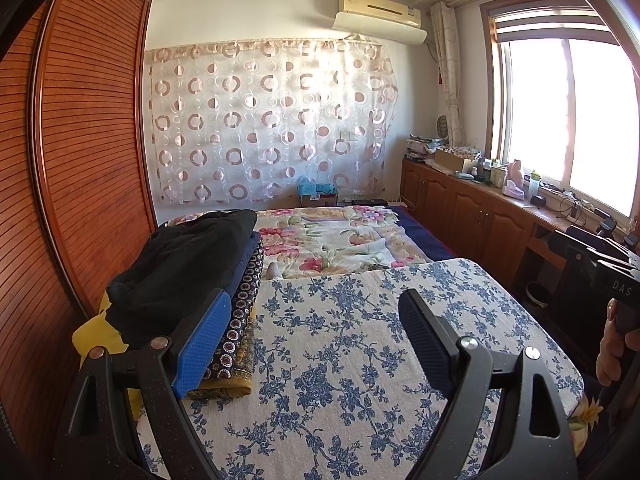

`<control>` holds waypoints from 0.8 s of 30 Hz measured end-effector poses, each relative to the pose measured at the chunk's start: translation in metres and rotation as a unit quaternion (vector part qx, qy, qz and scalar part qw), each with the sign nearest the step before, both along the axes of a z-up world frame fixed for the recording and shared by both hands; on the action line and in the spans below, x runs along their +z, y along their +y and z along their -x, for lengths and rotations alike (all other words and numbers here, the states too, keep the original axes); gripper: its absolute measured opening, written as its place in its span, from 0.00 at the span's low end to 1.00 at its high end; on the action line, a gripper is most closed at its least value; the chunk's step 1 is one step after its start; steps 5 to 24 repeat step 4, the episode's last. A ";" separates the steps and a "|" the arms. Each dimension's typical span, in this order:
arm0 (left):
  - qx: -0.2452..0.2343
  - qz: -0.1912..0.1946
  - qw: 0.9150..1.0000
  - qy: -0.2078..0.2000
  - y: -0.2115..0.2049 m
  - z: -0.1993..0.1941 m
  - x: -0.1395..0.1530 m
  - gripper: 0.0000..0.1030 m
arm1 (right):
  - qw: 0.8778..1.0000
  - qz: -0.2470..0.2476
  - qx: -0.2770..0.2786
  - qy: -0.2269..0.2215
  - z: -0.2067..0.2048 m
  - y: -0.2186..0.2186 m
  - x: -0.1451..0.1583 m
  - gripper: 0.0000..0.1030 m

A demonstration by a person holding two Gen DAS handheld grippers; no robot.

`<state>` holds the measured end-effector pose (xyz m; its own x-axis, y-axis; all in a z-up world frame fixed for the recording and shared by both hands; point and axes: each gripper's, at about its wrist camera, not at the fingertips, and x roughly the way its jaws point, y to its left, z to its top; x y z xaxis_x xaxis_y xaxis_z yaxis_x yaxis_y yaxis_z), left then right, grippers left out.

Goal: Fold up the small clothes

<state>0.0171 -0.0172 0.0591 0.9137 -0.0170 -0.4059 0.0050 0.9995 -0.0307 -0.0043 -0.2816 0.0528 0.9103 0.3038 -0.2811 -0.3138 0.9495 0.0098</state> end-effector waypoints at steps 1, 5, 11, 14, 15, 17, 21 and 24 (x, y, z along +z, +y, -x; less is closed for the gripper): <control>0.000 0.000 1.000 0.000 0.000 0.000 0.000 0.84 | 1.000 0.000 0.001 0.000 0.000 -0.001 0.000 0.78; 0.001 0.000 1.000 0.000 0.000 0.000 0.000 0.84 | 1.000 0.000 0.001 -0.001 0.000 -0.002 -0.001 0.78; 0.001 0.000 1.000 0.000 0.000 0.000 0.000 0.84 | 1.000 0.000 0.001 -0.001 0.000 -0.002 -0.001 0.78; 0.001 0.000 1.000 0.000 0.000 0.000 0.000 0.84 | 1.000 0.000 0.001 -0.001 0.000 -0.002 -0.001 0.78; 0.001 0.000 1.000 0.000 0.000 0.000 0.000 0.84 | 1.000 0.000 0.001 -0.001 0.000 -0.002 -0.001 0.78; 0.001 0.000 1.000 0.000 0.000 0.000 0.000 0.84 | 1.000 0.000 0.001 -0.001 0.000 -0.002 -0.001 0.78; 0.001 0.000 1.000 0.000 0.000 0.000 0.000 0.84 | 1.000 0.000 0.001 -0.001 0.000 -0.002 -0.001 0.78; 0.001 0.000 1.000 0.000 0.000 0.000 0.000 0.84 | 1.000 0.000 0.001 -0.001 0.000 -0.002 -0.001 0.78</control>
